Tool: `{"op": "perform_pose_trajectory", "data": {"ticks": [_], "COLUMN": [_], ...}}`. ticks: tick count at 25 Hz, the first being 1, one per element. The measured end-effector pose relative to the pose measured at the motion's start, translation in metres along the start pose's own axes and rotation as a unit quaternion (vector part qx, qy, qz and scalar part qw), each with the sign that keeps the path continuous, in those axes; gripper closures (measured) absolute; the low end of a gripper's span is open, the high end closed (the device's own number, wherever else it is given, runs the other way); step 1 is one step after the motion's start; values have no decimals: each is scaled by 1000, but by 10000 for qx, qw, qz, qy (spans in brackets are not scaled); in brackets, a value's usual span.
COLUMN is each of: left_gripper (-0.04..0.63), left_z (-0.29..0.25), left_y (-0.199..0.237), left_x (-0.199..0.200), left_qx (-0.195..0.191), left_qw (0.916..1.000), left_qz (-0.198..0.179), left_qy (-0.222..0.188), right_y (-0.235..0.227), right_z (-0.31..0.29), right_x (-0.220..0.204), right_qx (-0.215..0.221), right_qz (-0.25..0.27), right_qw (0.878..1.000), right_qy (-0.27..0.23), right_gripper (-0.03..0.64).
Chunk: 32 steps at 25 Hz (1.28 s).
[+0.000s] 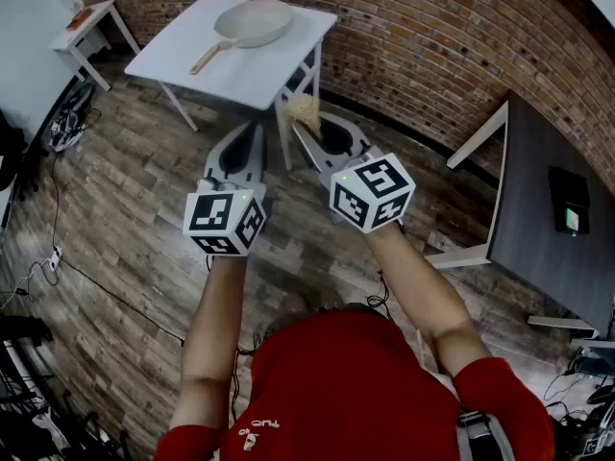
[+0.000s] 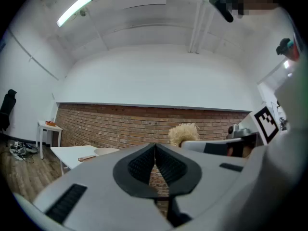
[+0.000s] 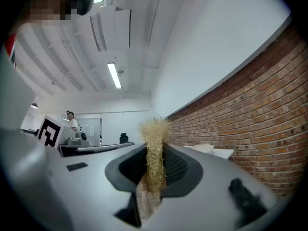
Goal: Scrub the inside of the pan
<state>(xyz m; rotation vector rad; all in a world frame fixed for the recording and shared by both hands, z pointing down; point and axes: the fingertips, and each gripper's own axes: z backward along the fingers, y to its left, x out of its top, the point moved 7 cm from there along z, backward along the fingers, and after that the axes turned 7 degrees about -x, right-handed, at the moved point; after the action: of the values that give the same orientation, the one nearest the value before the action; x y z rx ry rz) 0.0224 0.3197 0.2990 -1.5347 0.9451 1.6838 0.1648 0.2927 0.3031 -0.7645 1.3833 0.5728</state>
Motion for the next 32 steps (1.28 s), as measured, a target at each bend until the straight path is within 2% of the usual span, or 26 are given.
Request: {"op": "perform_pose_trajectory", "data": {"ticks": [18,32], "left_gripper": [580,580], "left_z": [3,13], "left_y": [14,74], "left_x": [0,8], "left_qx": [85,43], "left_qw": [9999,9999], "left_qz": [116,71], "left_qy": [-32,-132], "right_y": [3,23], "right_z": [-12,-56], "right_x": [1,-1], "right_qx": [57,-153], "right_qz": [-86,46], "right_qw": [9999,9999], "right_qy": [-51,-13], "right_gripper": [531,531]}}
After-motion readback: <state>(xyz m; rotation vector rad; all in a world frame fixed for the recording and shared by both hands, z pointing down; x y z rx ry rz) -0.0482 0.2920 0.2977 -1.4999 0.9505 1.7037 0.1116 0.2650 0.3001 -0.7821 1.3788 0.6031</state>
